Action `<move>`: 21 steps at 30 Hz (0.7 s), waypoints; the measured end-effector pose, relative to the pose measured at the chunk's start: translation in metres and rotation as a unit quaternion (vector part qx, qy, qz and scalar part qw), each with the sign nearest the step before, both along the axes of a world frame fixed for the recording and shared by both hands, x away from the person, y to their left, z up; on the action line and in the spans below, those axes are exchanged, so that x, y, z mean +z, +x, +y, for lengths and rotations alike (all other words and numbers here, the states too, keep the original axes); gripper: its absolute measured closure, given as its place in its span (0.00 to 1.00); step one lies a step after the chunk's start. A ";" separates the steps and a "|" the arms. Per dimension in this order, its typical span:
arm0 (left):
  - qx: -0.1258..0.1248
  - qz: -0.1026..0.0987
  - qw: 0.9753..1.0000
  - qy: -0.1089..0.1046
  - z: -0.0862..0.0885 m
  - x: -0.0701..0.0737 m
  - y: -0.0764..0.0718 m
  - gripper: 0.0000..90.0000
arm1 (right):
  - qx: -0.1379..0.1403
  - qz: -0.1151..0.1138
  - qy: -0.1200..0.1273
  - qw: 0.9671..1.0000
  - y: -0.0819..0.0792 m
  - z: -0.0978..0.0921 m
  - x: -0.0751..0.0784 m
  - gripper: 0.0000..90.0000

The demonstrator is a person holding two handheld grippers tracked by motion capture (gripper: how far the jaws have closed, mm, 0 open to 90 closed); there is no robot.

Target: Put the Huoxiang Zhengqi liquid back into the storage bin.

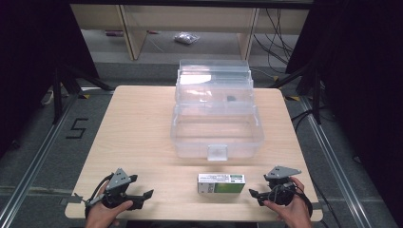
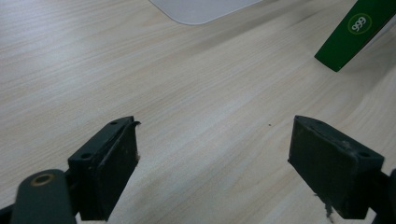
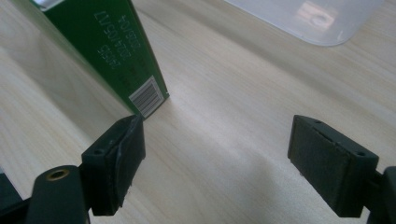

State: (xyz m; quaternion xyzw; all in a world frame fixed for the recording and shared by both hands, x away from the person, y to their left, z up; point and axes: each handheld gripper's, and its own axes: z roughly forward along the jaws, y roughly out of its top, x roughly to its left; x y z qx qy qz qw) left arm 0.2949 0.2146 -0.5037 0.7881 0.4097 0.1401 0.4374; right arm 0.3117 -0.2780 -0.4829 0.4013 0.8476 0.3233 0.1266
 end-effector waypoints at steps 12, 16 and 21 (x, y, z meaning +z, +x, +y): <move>-0.002 0.001 1.000 0.000 -0.001 -0.001 0.001 0.17 | 0.014 -0.005 -0.006 1.000 -0.002 0.002 0.013 0.22; -0.002 0.000 1.000 0.001 -0.001 -0.001 0.001 0.17 | 0.023 -0.011 -0.009 1.000 -0.003 0.007 0.019 0.22; -0.003 0.001 1.000 0.002 -0.001 -0.001 0.001 0.17 | 0.050 -0.026 -0.023 0.998 -0.004 0.011 0.031 0.22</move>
